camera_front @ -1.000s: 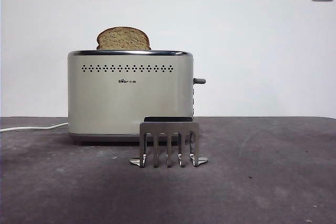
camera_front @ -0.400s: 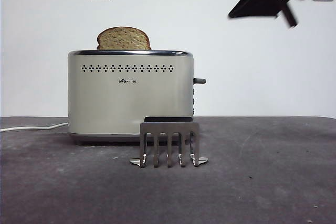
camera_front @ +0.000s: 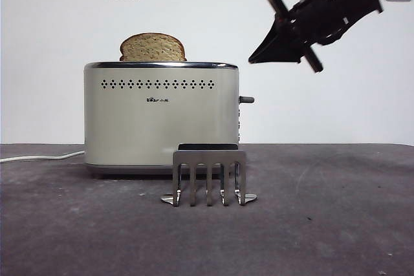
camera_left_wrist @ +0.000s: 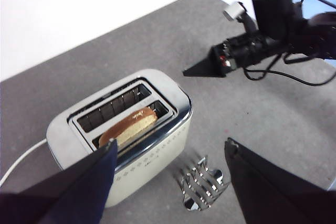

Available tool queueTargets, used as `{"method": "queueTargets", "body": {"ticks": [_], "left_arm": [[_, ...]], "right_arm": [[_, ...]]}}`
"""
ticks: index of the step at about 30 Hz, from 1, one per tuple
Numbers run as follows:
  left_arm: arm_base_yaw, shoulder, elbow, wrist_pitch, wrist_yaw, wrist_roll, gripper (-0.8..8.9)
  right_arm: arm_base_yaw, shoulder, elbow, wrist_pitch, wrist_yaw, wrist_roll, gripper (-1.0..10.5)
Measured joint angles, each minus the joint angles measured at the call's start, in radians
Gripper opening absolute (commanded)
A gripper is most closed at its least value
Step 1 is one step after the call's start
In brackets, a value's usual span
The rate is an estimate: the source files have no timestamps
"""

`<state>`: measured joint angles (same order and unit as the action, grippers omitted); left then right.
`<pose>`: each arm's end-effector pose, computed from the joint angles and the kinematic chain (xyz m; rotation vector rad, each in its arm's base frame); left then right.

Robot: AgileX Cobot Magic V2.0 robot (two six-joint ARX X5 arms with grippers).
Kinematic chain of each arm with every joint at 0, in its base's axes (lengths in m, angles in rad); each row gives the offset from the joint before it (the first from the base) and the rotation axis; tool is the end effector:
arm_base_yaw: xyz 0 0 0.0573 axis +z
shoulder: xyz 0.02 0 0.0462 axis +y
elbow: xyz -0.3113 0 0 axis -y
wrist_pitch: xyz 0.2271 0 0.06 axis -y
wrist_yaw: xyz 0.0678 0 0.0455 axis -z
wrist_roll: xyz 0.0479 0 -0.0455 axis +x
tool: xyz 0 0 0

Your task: Pick up a slice of bread from the rack,put the bread on the toaster,press the button

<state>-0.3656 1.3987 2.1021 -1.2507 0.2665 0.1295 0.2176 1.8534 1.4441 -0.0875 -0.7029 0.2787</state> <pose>0.1808 -0.0827 0.5435 0.1495 0.5151 -0.6513 0.4139 0.1232 0.3174 0.3771 0.6234 0.8277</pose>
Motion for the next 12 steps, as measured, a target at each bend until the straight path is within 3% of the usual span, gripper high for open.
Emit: {"method": "queueTargets", "body": {"ticks": [12], "left_arm": [[0.0,0.0,0.0,-0.005,0.0,0.0,3.46]], "right_arm": [[0.012,0.129,0.022,0.026,0.076,0.002,-0.1]]}}
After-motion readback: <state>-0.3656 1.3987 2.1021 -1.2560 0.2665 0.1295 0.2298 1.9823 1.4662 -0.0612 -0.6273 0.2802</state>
